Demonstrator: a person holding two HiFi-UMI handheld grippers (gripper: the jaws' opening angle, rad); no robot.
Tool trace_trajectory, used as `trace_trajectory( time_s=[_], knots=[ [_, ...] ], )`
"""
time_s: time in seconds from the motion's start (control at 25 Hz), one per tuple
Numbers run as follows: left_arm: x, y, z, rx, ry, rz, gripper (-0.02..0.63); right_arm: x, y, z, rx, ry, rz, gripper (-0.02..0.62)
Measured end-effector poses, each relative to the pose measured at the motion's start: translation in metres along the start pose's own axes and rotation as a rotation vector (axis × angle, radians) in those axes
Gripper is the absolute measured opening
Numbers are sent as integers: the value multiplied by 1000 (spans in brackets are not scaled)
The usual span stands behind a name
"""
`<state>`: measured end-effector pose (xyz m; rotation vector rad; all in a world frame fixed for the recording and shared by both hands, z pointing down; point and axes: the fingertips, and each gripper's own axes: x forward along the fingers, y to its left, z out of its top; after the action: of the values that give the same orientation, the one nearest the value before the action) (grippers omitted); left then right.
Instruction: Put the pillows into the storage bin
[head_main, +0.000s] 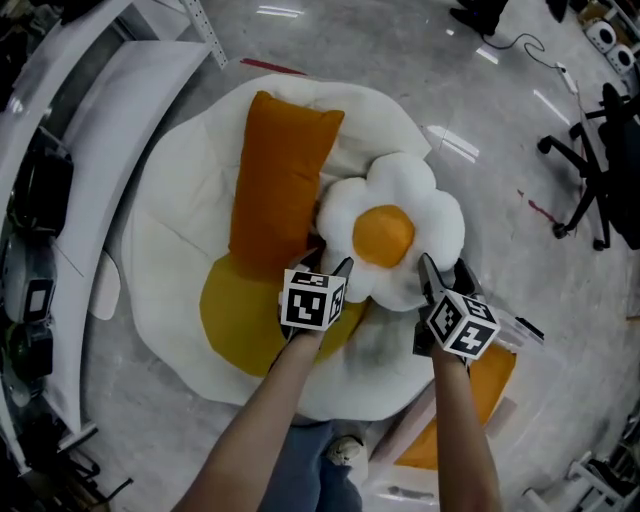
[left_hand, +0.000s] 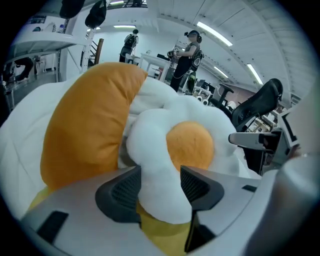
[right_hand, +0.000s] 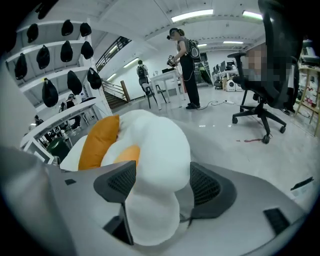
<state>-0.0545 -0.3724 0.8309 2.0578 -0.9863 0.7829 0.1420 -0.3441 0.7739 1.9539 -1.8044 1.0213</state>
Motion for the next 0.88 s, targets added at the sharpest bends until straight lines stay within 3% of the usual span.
trace_trajectory(
  time_s=[0.24, 0.4, 0.52, 0.88],
  knots=[
    [36, 6, -11, 4, 61, -22, 240, 28, -6, -10, -26, 15, -3, 289],
    [34, 1, -7, 33, 66, -24, 148, 26, -1, -9, -70, 13, 18, 165],
    [21, -6, -3, 55, 58, -22, 90, 13, 7, -2, -116, 1, 36, 110],
    [-59, -58, 31, 121, 6, -33, 74, -75, 14, 36, -73, -60, 43, 89]
  ],
)
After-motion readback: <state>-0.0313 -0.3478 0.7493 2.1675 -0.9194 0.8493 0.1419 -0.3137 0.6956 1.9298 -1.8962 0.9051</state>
